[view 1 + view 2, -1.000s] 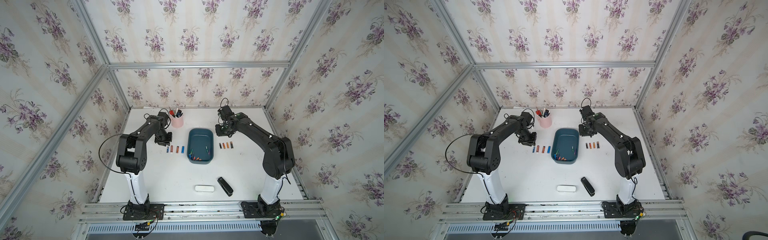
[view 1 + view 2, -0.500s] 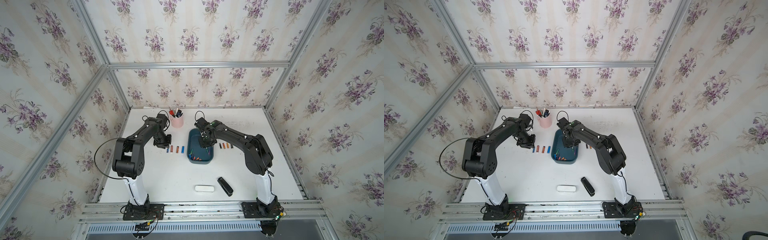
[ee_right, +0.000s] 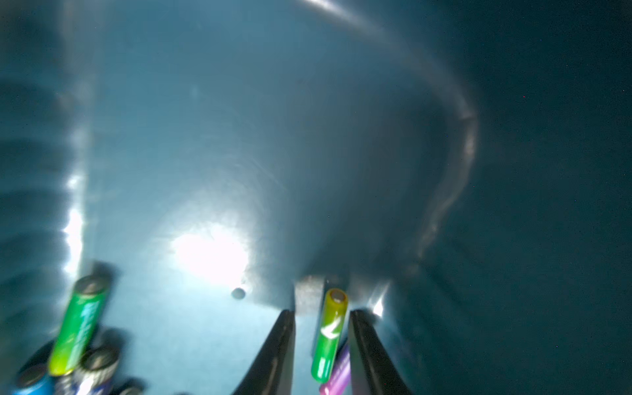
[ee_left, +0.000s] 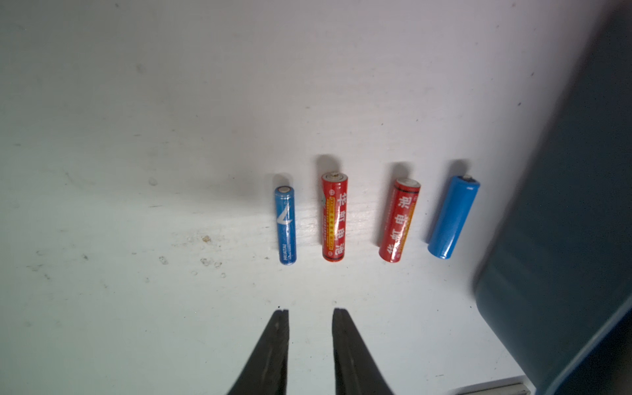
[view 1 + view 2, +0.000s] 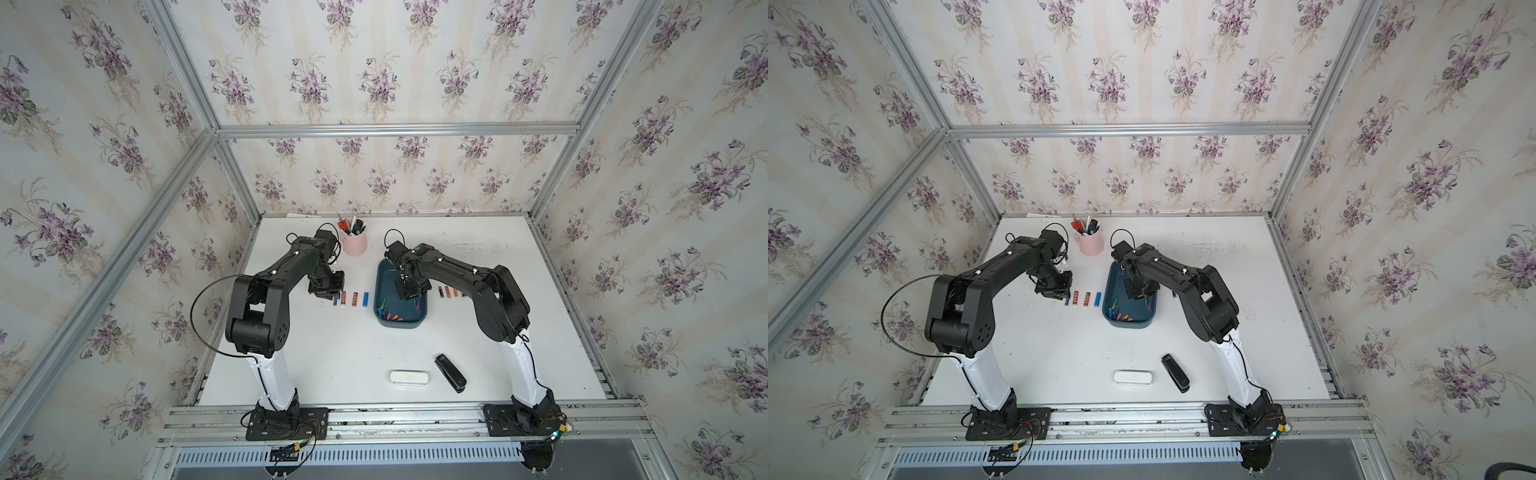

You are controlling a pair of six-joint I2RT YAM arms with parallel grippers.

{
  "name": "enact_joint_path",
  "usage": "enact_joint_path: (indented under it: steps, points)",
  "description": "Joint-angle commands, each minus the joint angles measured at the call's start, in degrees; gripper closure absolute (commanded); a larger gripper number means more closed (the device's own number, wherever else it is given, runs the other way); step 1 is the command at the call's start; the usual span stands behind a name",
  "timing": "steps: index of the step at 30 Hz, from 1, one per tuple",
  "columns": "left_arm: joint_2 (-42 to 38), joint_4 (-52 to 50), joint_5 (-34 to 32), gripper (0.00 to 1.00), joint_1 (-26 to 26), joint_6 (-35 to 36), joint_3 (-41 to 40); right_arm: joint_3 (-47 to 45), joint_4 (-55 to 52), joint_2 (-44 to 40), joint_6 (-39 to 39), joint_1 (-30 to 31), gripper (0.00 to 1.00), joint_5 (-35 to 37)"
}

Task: Take the batteries out of the storage box
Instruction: Pick up the battery from the storage box.

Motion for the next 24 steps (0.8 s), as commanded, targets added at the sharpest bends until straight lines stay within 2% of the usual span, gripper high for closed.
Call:
enact_joint_path:
  steps: [1,10,24]
  points:
    - [0.1,-0.2,0.4,0.72,0.0,0.6,0.4,0.2,-1.1,0.4,-0.1,0.1,0.68,-0.4]
    - [-0.2,-0.7,0.4,0.72,-0.1,0.5,0.5,0.0,0.8,1.1,-0.3,0.1,0.76,-6.6]
    - [-1.5,-2.2,-0.3,0.72,-0.5,0.4,0.3,0.3,2.4,-1.1,-0.7,-0.1,0.85,-9.5]
